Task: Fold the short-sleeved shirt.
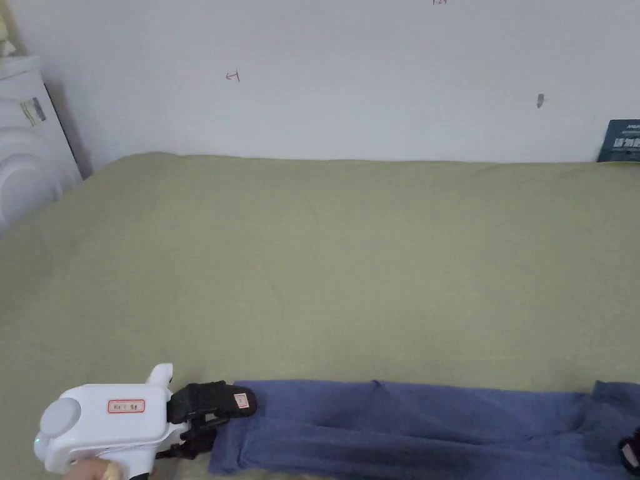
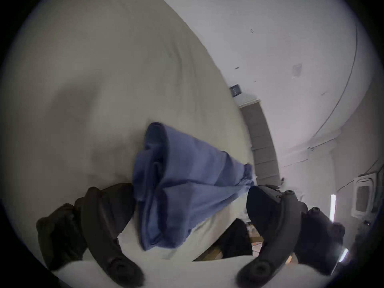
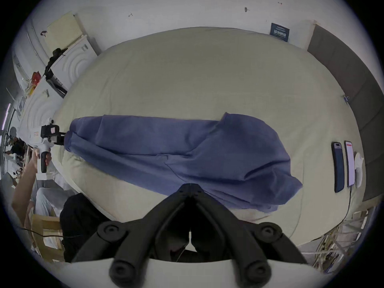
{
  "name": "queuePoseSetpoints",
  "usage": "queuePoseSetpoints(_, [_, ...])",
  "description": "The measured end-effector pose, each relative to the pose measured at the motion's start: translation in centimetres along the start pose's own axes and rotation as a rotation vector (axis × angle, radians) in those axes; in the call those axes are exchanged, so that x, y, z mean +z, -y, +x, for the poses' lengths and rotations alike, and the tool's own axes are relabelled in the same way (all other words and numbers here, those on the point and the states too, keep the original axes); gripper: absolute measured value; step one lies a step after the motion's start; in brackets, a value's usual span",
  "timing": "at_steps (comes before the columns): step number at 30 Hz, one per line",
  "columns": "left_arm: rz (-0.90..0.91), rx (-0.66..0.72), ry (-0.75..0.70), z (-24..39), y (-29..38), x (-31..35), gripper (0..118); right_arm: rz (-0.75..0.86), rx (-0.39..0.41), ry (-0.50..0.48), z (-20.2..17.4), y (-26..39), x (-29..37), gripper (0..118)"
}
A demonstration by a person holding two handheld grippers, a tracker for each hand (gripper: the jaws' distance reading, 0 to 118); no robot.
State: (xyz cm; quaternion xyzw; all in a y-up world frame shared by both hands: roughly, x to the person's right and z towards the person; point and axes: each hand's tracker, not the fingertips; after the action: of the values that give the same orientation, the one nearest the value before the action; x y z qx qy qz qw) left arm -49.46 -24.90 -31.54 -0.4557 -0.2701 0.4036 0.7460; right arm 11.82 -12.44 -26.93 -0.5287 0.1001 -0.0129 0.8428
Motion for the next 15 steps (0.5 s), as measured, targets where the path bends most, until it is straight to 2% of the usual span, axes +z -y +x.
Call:
queuePoseSetpoints(2, [0.040,0.024,0.015,-0.3,0.1,-1.2,111,-0.004,0.010,-0.014,-0.4,-0.1,-0.3,0])
queuePoseSetpoints(3, [0.068,0.051,0.052,-0.4,0.3,-1.3,104,-0.004,0.012,-0.017,-0.6,-0.1,-0.5,0])
queuePoseSetpoints(4, [0.079,0.091,0.065,-0.6,0.5,-1.6,77,-0.003,0.012,-0.020,-0.6,0.0,-0.5,0])
queuePoseSetpoints(5, [0.076,0.122,0.008,-0.7,0.6,-2.4,33,-0.001,0.015,-0.026,-0.6,0.0,-0.5,0])
queuePoseSetpoints(6, [0.074,0.109,-0.086,-0.2,0.9,-2.8,9,0.001,0.016,-0.031,-0.5,0.0,-0.4,0])
queuePoseSetpoints(7, [0.098,0.072,-0.159,0.2,1.1,-2.7,9,0.003,0.016,-0.035,-0.4,0.1,-0.2,0])
queuePoseSetpoints(10, [0.120,0.082,-0.077,2.4,1.6,-2.0,9,0.016,0.014,-0.037,0.6,0.3,0.7,0])
queuePoseSetpoints(15, [0.140,-0.107,-0.026,10.5,1.6,-2.2,9,0.040,-0.002,-0.018,2.9,0.1,1.8,0])
